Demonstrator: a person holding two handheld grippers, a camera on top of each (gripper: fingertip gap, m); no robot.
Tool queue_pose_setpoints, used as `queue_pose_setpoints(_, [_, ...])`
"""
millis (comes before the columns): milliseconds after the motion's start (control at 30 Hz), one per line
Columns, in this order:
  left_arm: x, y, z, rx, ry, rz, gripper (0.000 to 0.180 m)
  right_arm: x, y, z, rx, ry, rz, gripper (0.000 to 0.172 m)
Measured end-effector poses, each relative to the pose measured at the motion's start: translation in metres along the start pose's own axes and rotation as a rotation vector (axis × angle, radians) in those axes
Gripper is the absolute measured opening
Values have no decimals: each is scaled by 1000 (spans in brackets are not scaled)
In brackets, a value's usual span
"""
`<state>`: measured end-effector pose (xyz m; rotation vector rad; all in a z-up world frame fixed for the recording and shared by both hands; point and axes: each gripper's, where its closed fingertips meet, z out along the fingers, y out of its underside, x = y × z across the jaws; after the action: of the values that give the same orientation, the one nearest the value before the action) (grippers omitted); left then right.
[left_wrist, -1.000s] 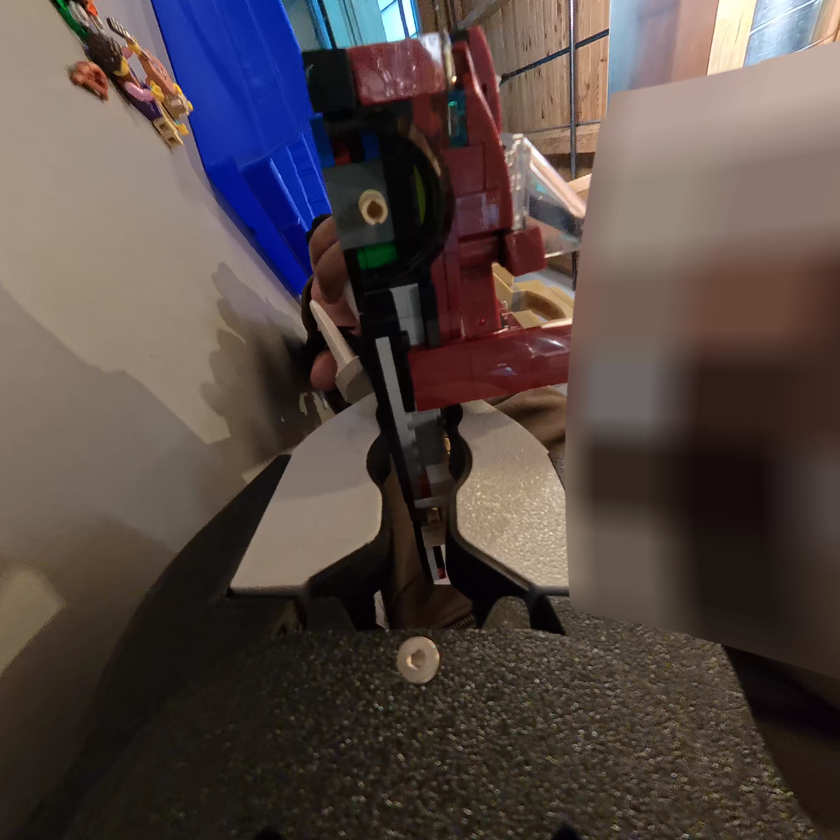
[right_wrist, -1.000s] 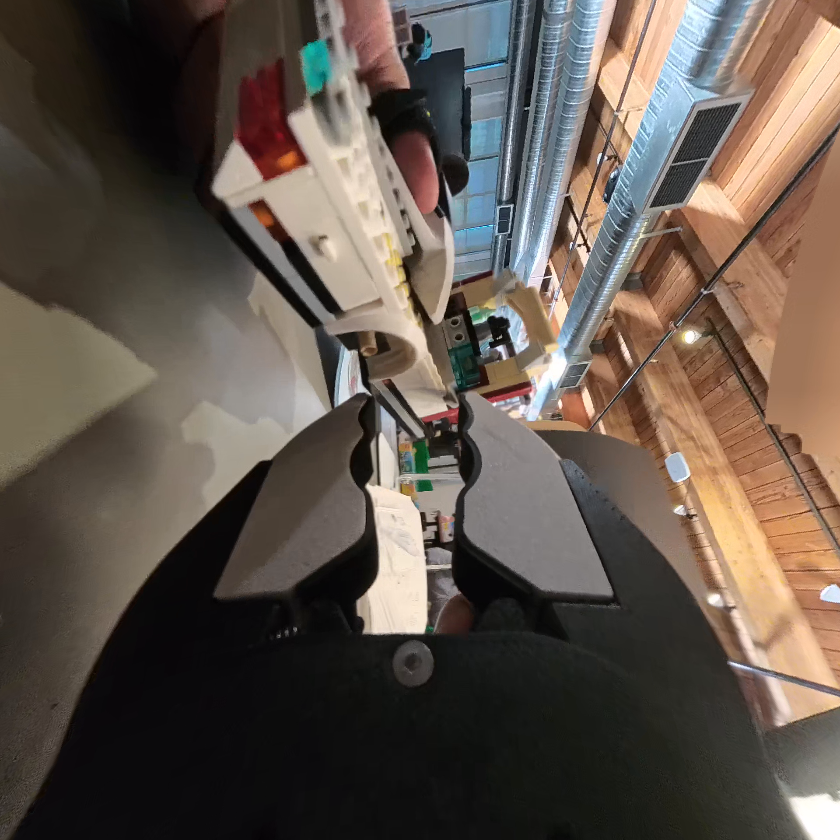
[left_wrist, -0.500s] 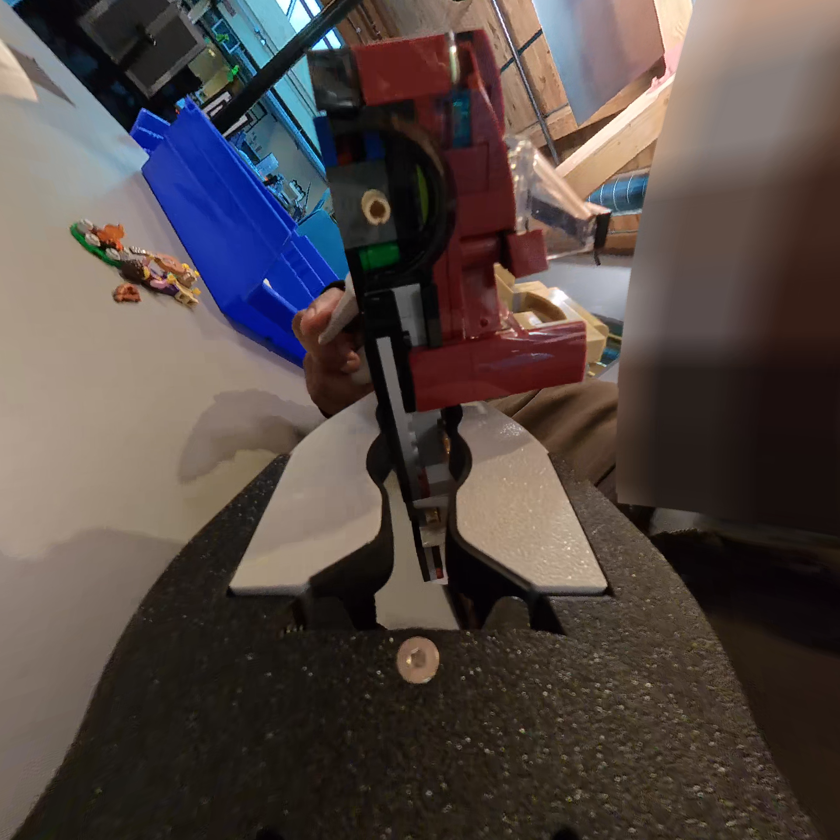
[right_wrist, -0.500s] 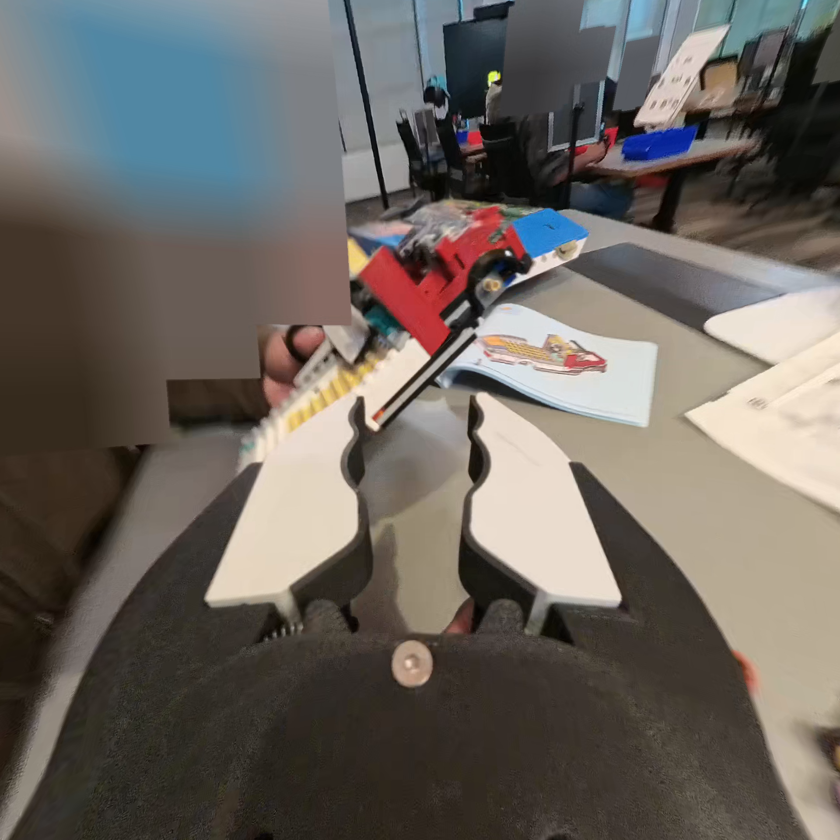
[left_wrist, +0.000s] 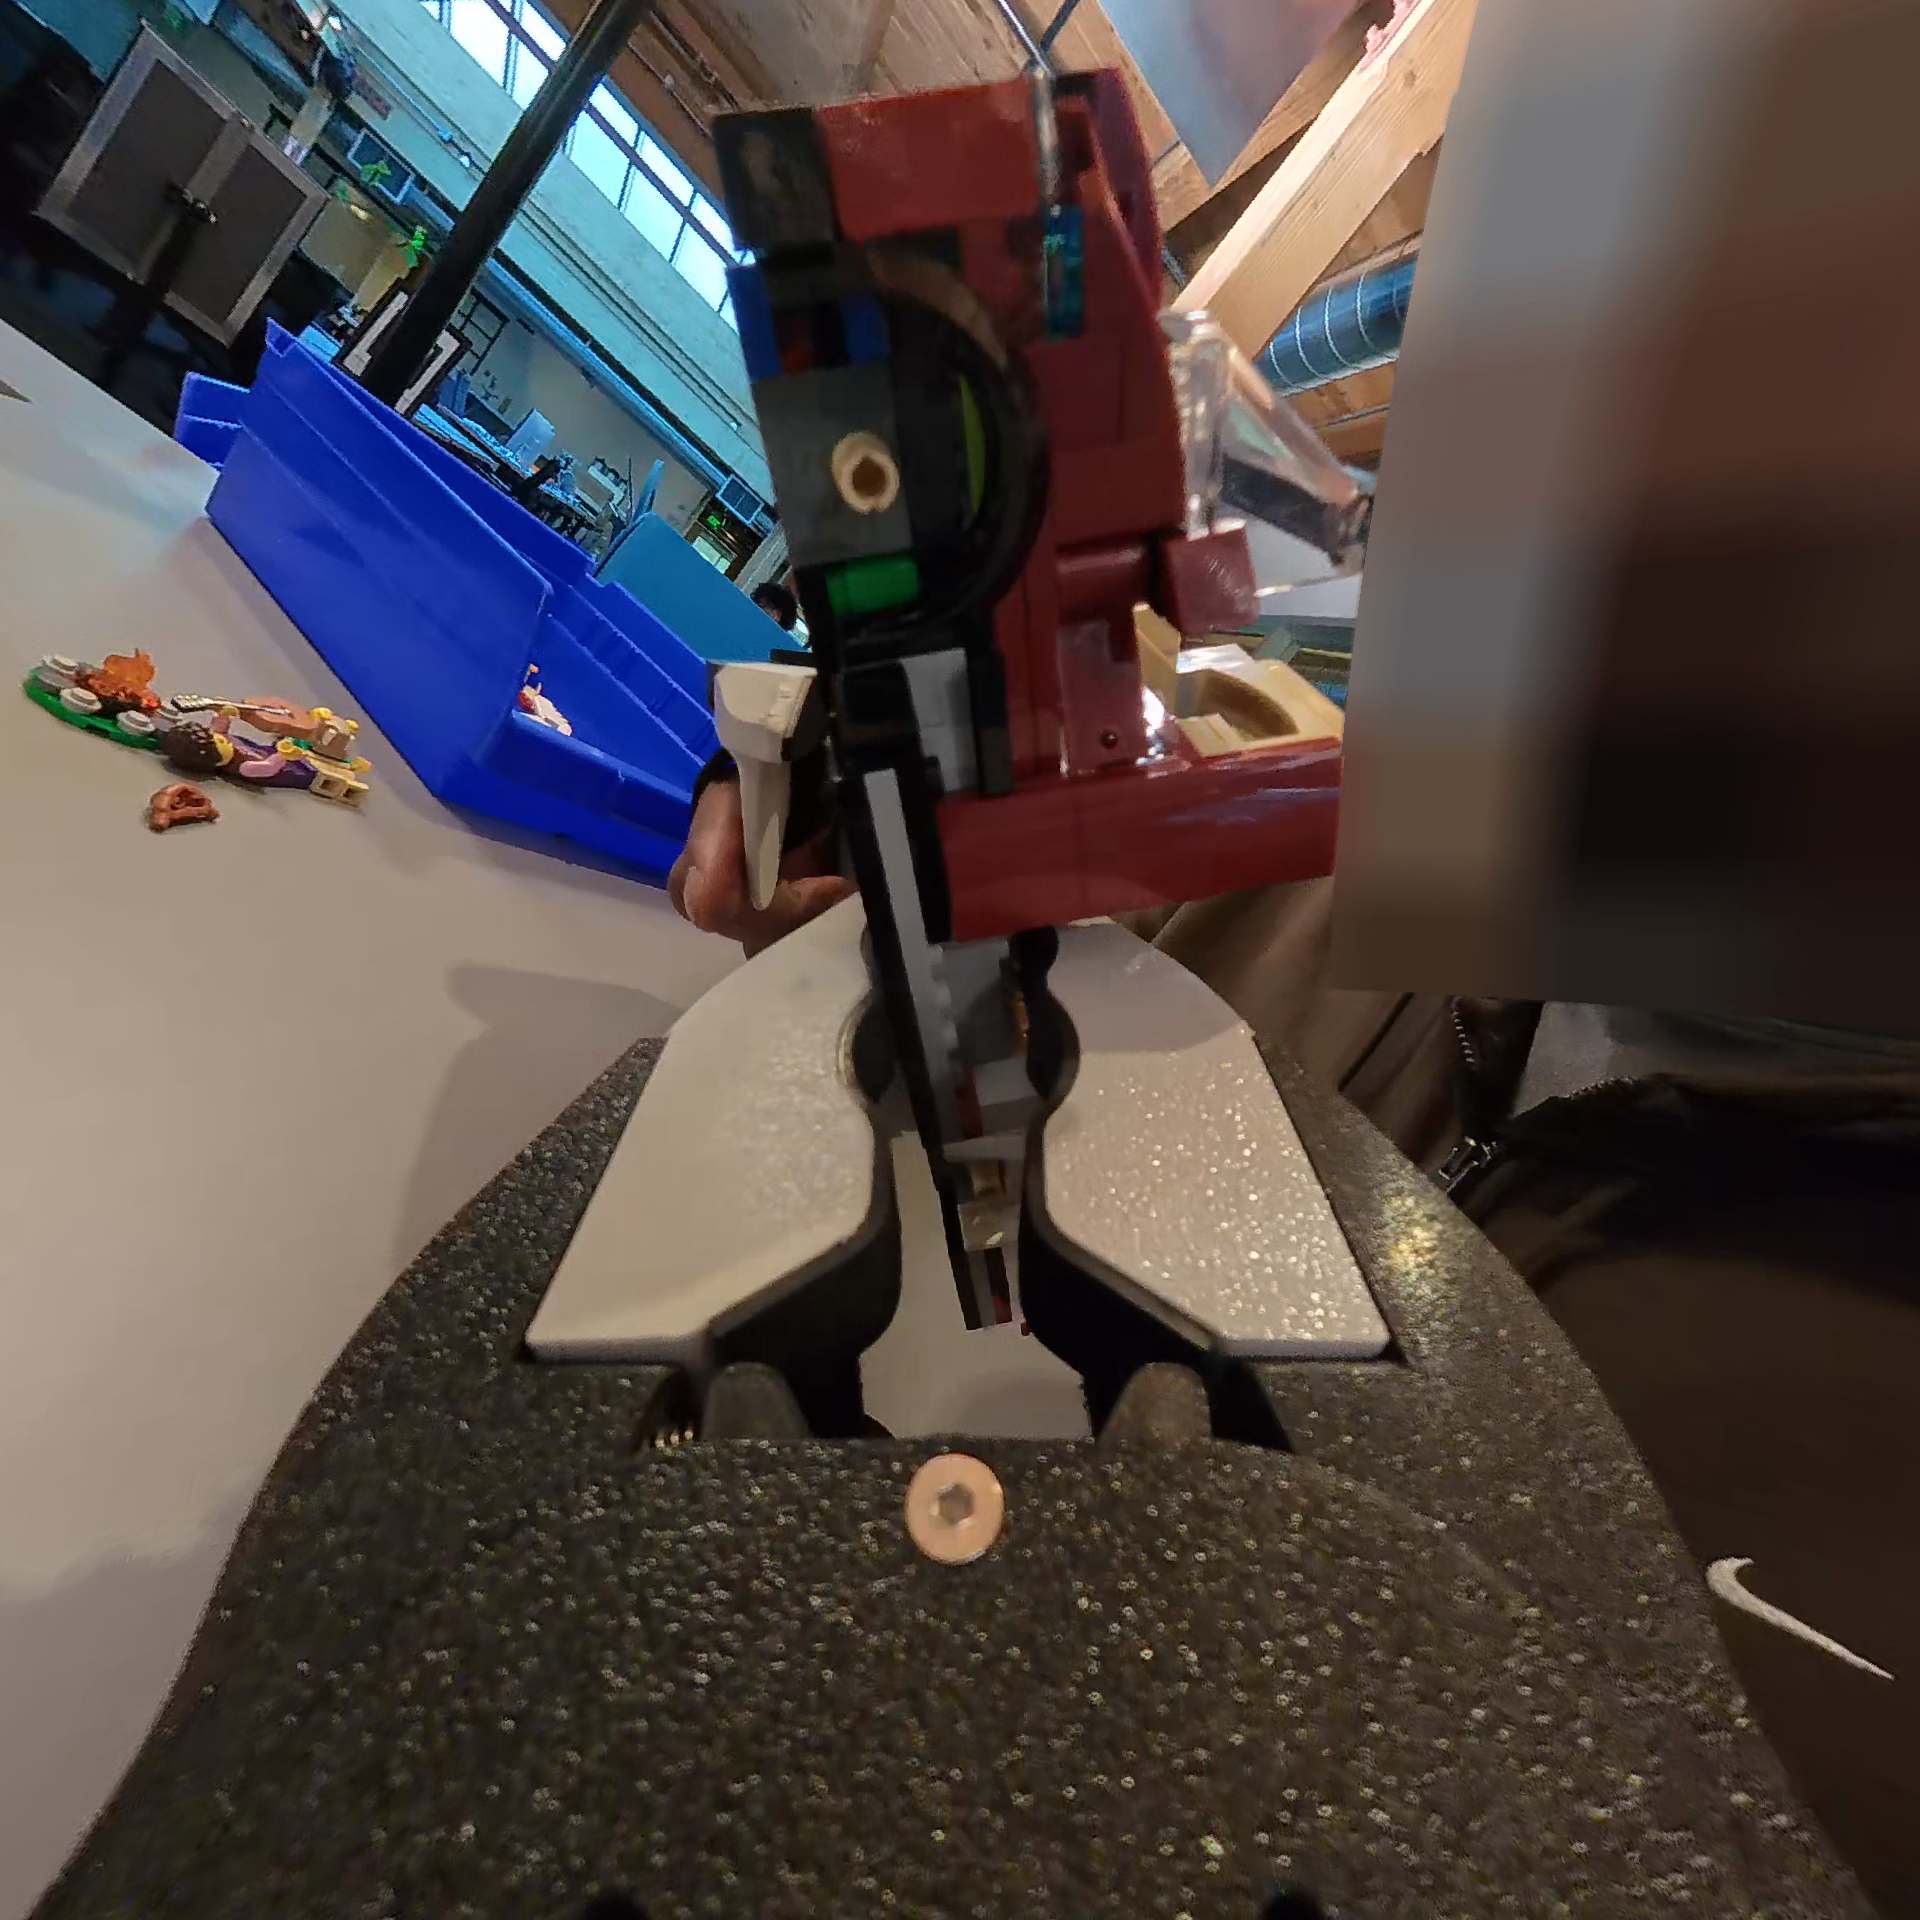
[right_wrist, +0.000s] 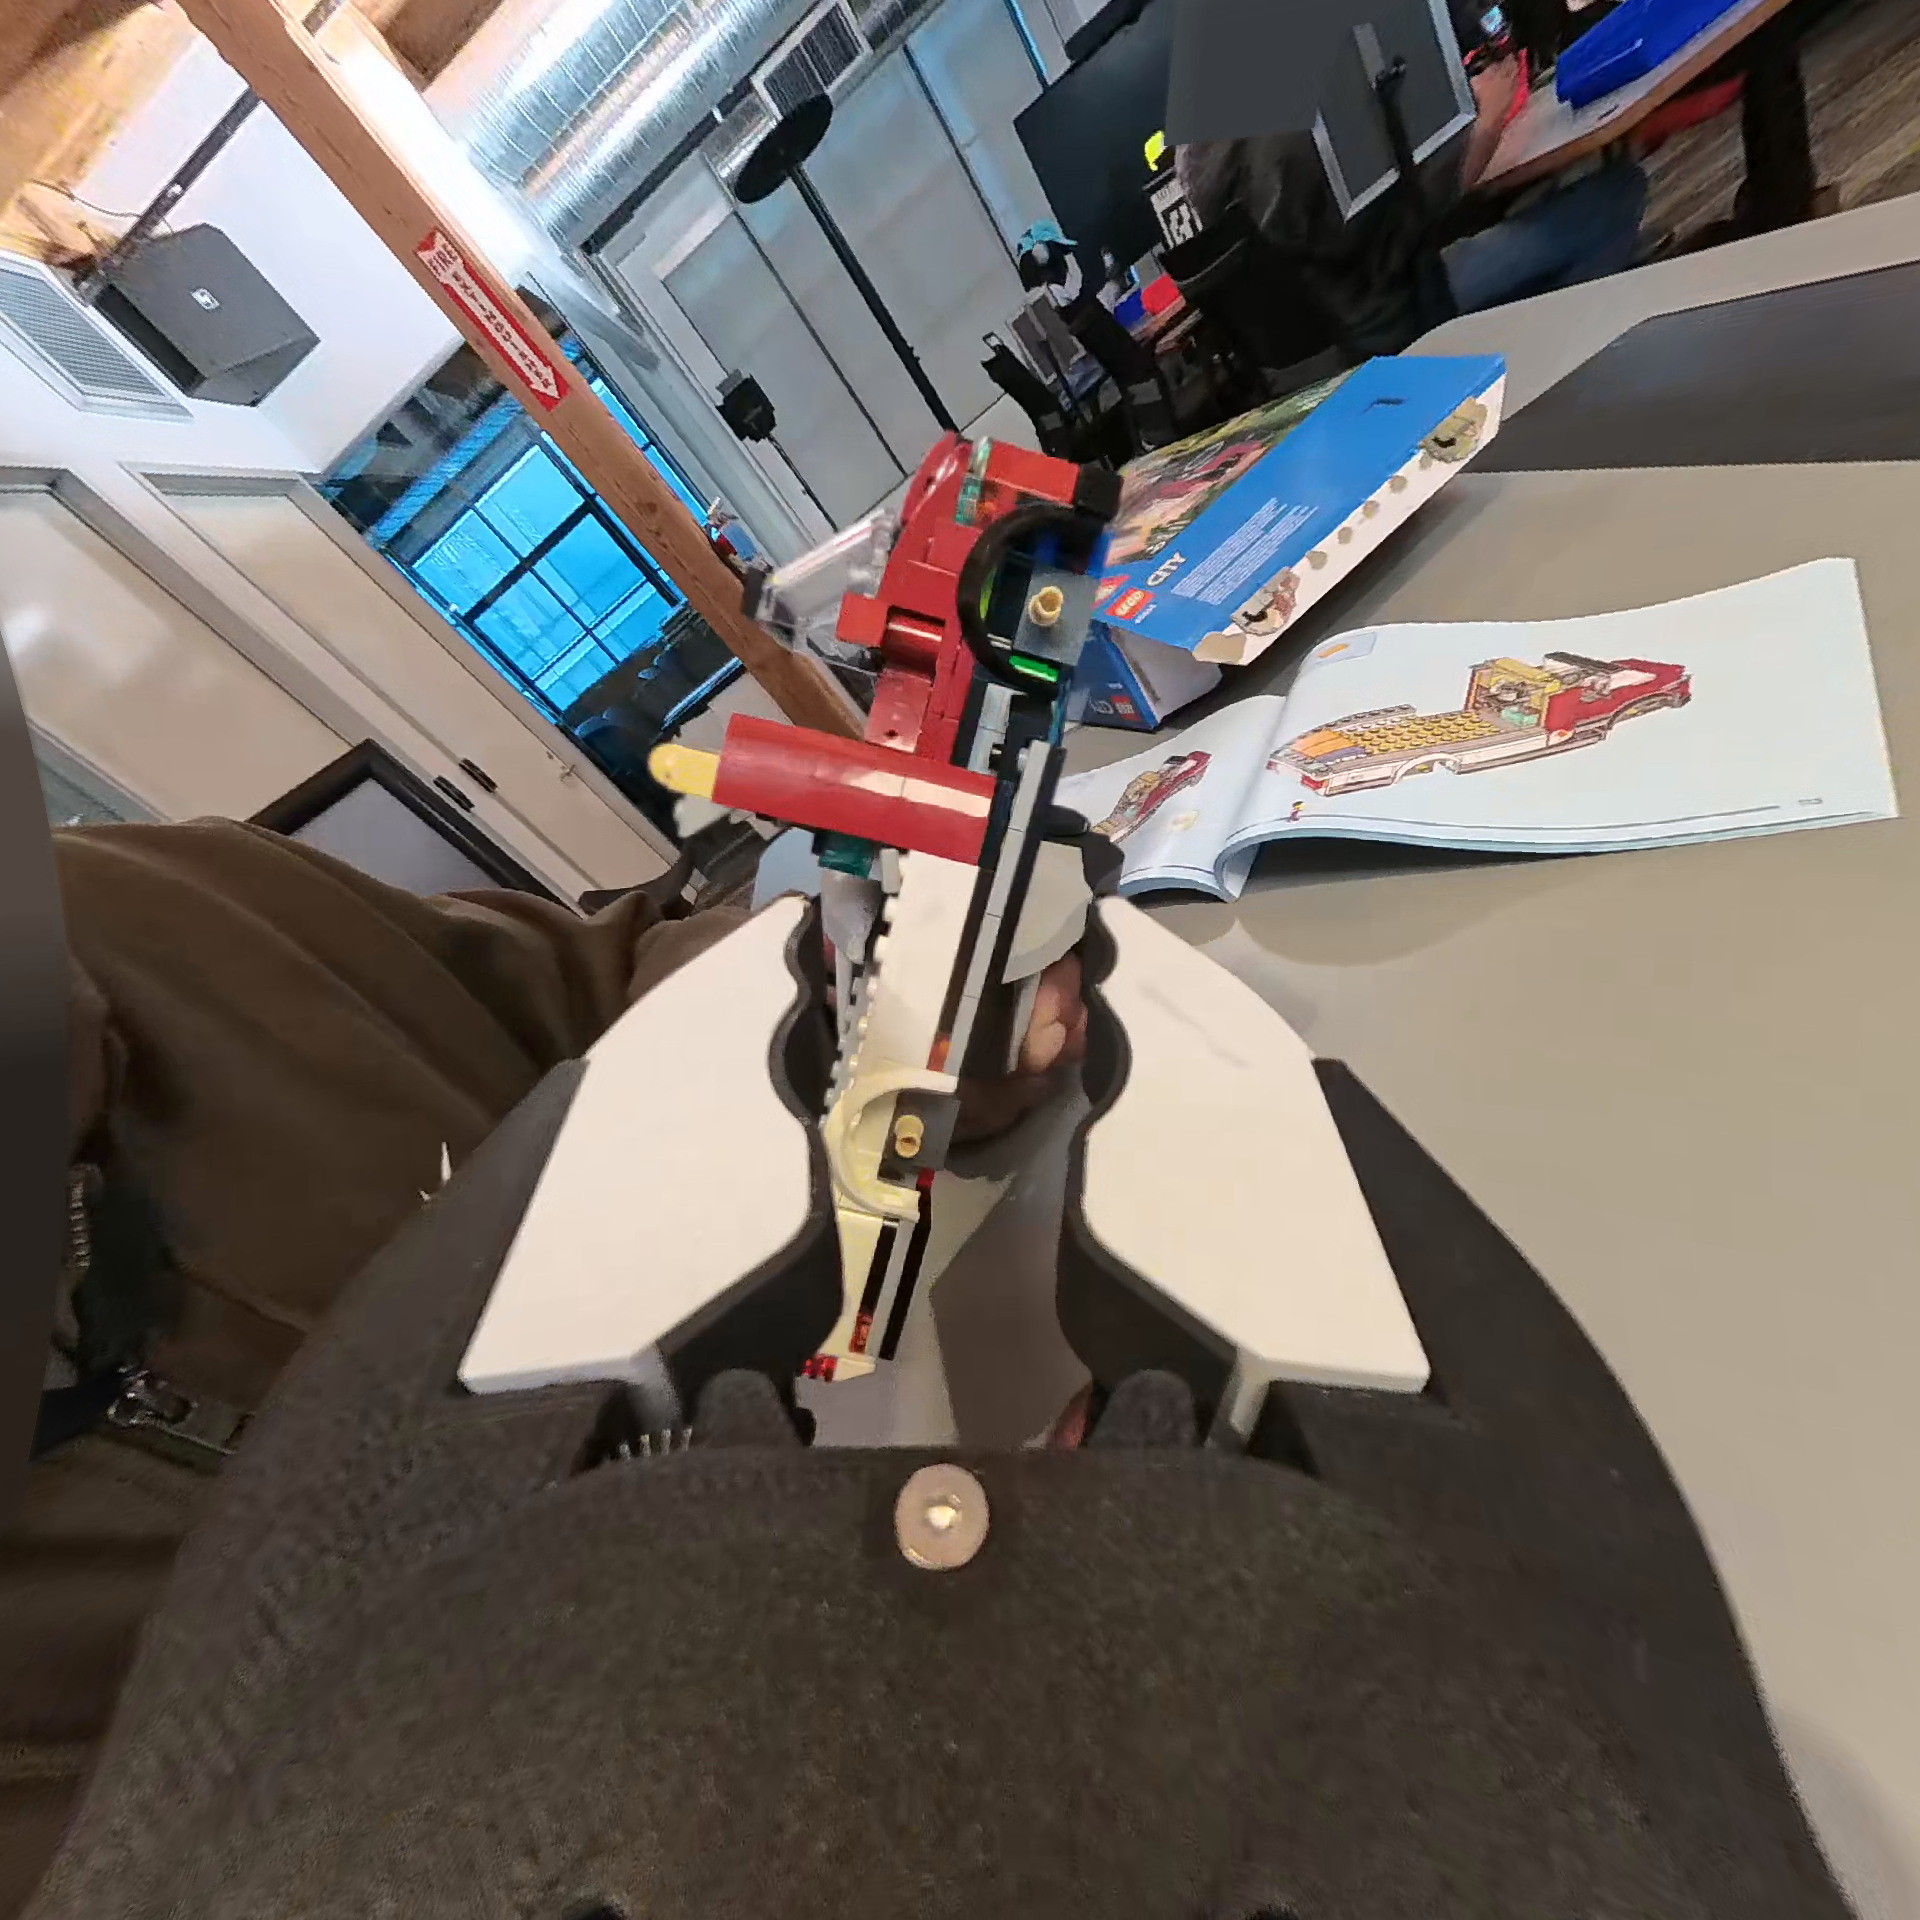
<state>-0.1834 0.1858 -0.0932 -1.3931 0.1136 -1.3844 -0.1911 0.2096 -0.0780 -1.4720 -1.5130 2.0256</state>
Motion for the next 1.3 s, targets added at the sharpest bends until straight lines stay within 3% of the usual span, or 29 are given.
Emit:
queue_pose_setpoints(433, [7, 9, 5, -60, 4, 111, 22, -7, 4, 3, 0, -7, 1, 38])
queue_pose_setpoints(500, [6, 10, 5, -64, -1, 114, 22, -11, 4, 3, 4, -24, -1, 28])
queue_pose_setpoints(1300, [12, 14, 4, -110, -11, 230, 22, -20, 8, 3, 38, -35, -8, 27])
